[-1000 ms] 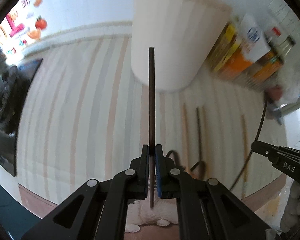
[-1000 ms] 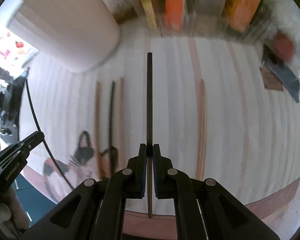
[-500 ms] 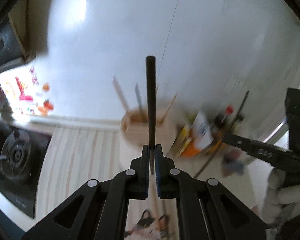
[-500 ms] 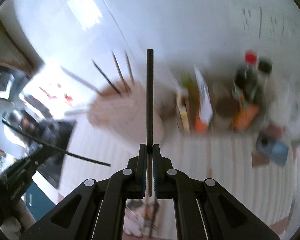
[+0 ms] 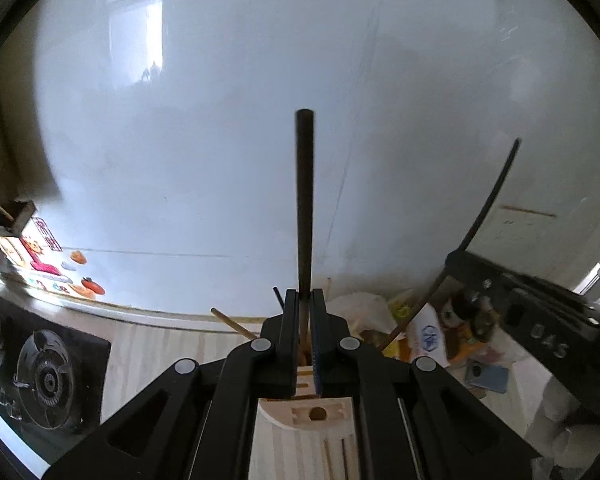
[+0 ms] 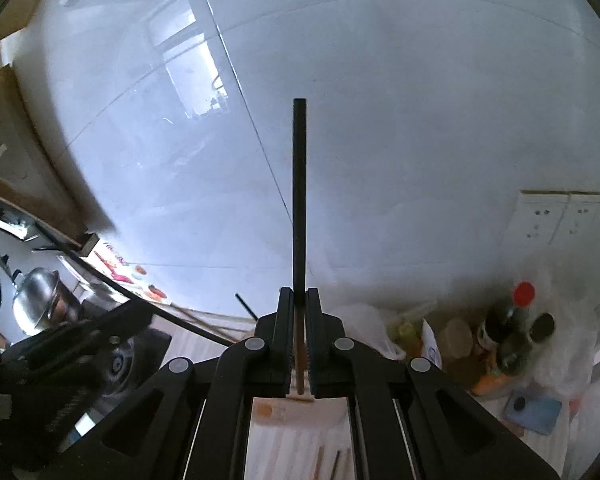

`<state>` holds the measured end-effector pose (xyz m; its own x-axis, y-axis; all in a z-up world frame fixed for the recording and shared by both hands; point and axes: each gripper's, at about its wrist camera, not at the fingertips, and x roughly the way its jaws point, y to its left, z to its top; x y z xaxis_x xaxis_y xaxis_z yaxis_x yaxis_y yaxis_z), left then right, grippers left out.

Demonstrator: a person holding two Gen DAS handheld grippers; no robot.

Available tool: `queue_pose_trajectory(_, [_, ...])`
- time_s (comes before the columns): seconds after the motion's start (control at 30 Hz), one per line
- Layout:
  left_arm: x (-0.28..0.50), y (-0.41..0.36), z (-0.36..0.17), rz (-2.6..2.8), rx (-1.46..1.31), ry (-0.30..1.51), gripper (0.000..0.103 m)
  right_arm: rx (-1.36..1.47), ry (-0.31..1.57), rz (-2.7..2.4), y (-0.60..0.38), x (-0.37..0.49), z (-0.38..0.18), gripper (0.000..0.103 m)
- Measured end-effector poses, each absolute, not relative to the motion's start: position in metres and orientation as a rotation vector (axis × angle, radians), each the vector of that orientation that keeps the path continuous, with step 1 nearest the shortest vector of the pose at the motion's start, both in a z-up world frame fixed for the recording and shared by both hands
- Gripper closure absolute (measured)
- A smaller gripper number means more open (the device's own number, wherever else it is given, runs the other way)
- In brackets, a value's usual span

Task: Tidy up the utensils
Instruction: 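Lift both dark chopsticks and carry them down into the cream holder, then open both tools to release the dark chopsticks in the holder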

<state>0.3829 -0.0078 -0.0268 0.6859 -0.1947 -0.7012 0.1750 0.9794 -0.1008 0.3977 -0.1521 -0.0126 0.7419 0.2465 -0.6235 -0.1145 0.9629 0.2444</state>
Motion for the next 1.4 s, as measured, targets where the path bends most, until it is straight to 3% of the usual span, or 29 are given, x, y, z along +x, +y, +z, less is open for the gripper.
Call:
queue_pose_trajectory(0.43, [0.42,0.0,-0.088,-0.199,-0.02,0.969,0.1,0.179,0.794,0.17,-0.141,0.456,-0.064,0.097])
queue_pose_trajectory(0.67, [0.401,0.009,-0.061,-0.203,-0.106,0.96,0.093,0.149,0.895,0.211,-0.135,0.468,-0.091,0.096])
queue_pose_trajectory(0.7, [0.395,0.012,-0.054,-0.184,-0.099,0.942,0.082,0.158,0.904,0.219,-0.136,0.468,-0.092,0.089])
queue_pose_trajectory(0.73, [0.389,0.014,-0.048,-0.173,-0.099,0.926,0.059,0.174,0.906,0.228,-0.139,0.466,-0.091,0.073])
queue_pose_trajectory(0.77, [0.382,0.018,-0.041,-0.161,-0.105,0.902,0.046,0.185,0.901,0.231,-0.141,0.462,-0.09,0.065])
queue_pose_trajectory(0.8, [0.374,0.023,-0.036,-0.146,-0.114,0.874,0.025,0.197,0.887,0.228,-0.146,0.457,-0.087,0.056])
queue_pose_trajectory(0.83, [0.363,0.03,-0.03,-0.122,-0.127,0.832,0.018,0.202,0.878,0.22,-0.151,0.451,-0.084,0.055])
queue_pose_trajectory(0.9, [0.347,0.037,-0.026,-0.084,-0.128,0.78,0.015,0.21,0.865,0.199,-0.158,0.439,-0.079,0.055])
queue_pose_trajectory(0.97, [0.329,0.045,-0.03,-0.039,-0.116,0.756,0.0,0.211,0.852,0.169,-0.167,0.421,-0.077,0.055])
queue_pose_trajectory(1.07, [0.305,0.051,-0.046,0.012,-0.092,0.746,0.0,0.217,0.84,0.124,-0.18,0.393,-0.079,0.05])
queue_pose_trajectory(1.27, [0.281,0.04,-0.098,0.061,-0.037,0.832,0.0,0.266,0.822,0.068,-0.213,0.331,-0.105,0.026])
queue_pose_trajectory(1.4, [0.269,0.033,-0.144,0.096,-0.045,0.942,0.0,0.281,0.851,0.017,-0.231,0.299,-0.141,0.023])
